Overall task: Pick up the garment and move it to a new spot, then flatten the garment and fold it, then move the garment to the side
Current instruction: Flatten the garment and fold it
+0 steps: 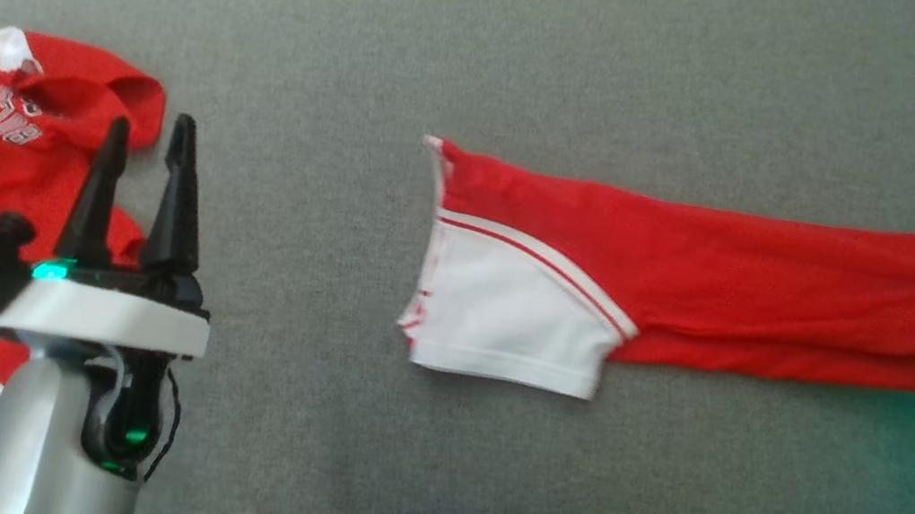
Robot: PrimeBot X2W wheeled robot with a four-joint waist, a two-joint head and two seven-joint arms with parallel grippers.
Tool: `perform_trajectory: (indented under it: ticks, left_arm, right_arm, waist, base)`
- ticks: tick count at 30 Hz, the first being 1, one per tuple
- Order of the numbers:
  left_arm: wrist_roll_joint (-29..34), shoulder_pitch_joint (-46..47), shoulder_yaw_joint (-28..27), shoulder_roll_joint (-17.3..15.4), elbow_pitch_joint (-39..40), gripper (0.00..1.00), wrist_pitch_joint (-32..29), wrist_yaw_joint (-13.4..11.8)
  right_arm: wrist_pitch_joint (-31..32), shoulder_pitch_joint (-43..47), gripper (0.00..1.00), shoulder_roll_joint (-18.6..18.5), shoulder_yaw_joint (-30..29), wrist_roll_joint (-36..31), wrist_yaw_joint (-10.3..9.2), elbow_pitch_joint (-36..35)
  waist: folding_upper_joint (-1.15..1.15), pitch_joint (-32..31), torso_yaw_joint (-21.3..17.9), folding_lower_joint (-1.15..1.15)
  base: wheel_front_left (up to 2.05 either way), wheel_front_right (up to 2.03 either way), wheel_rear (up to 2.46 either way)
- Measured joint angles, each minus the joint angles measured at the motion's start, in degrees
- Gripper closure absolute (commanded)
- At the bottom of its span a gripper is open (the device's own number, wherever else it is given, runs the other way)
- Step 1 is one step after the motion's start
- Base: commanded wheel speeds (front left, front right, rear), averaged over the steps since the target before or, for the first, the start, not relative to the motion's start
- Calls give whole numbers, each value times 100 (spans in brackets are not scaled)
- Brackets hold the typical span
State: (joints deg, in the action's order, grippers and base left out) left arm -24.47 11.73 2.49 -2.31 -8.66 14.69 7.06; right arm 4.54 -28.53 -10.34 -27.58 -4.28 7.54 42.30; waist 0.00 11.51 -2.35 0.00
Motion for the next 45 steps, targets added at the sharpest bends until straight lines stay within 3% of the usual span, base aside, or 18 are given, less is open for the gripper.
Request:
perform_trajectory:
  ticks: [6,13,18,24,30,39,45]
  left_arm:
    - [-60,-275,-26,0,137,0,1,-52]
    - [-141,-452,15,-1,112,0,1,-101]
    - [-200,-503,43,-1,98,0,1,-152]
    - [-240,-833,63,-2,84,0,1,-160]
    - [-241,-895,109,-3,82,0,0,-202]
    - [-291,-912,289,-5,70,0,0,-212]
    - [-291,-909,364,-8,49,0,0,-236]
  right_arm:
    - [10,-13,100,-141,-302,-884,0,-445]
    - [322,-32,100,278,-25,-627,0,-687]
    - [727,-20,100,582,815,144,0,-1067]
    - [1249,235,100,675,1604,1117,0,-1804]
    - [1377,632,100,689,2684,2869,0,-1938]
    - [355,626,100,688,4076,4774,0,-804]
    - [-374,238,100,682,4964,5650,0,-97]
  waist:
    - [0,-248,18,0]
    - [0,-488,26,0]
    - [0,-725,23,0]
    - [0,-994,23,0]
    - [0,-1100,100,0]
    - [0,-1067,370,0]
    - [0,-928,544,0]
  base:
    - [0,0,0]
    - [0,0,0]
    - [0,0,0]
    - [0,0,0]
    - [0,0,0]
    - [0,0,0]
    - [0,0,0]
